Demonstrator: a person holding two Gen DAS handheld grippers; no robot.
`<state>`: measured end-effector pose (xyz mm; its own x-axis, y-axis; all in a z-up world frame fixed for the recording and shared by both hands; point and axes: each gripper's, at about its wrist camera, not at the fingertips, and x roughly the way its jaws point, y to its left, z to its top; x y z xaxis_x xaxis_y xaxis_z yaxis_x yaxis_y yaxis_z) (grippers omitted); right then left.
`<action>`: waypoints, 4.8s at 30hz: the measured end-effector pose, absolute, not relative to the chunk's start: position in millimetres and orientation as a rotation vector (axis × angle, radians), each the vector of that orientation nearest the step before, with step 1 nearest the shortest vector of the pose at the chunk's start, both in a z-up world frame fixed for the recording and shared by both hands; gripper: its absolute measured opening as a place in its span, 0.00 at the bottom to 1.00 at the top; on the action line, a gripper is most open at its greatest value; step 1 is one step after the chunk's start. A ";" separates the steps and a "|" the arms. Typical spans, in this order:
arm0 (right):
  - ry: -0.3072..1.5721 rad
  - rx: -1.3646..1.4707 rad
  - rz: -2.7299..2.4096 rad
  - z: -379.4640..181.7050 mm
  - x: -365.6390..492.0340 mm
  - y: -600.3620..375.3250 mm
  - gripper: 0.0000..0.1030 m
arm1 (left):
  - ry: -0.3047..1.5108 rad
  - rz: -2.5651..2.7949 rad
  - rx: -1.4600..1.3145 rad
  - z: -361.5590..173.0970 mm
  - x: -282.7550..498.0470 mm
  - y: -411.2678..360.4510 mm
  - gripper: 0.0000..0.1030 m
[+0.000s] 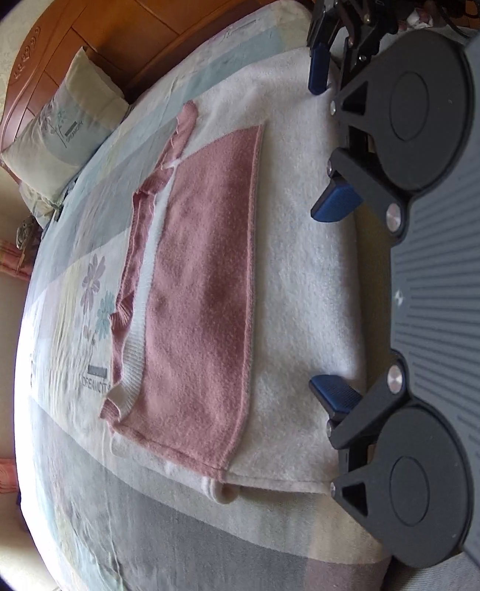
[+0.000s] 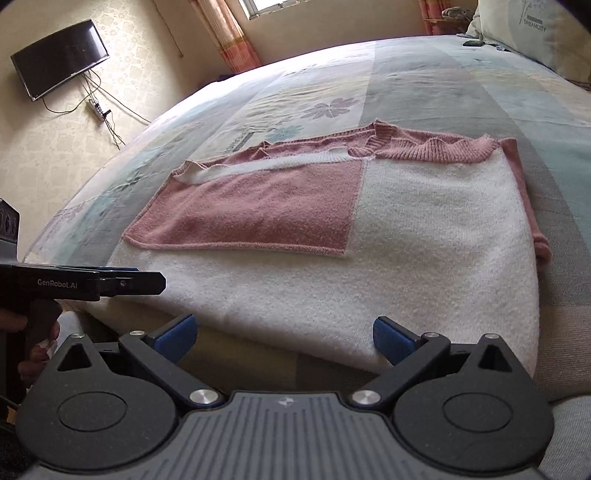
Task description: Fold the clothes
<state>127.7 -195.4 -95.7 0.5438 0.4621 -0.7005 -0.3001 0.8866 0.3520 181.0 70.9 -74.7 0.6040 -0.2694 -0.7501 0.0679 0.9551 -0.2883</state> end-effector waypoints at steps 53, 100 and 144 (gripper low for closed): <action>0.747 0.045 0.168 -111.6 203.3 -215.1 1.00 | 0.788 -0.079 -0.179 -80.7 328.8 92.6 0.88; 0.685 0.228 0.022 -102.4 295.3 -276.9 1.00 | 0.797 -0.096 -0.192 -59.7 270.8 86.4 0.93; 0.837 0.087 0.191 -103.7 225.6 -218.1 1.00 | 0.836 -0.180 -0.244 -64.6 226.6 80.8 0.96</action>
<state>225.6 -218.1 -103.7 0.6541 0.2024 -0.7289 -0.1337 0.9793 0.1520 226.6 80.8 -64.6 0.6580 -0.2528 -0.7093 0.0616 0.9569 -0.2839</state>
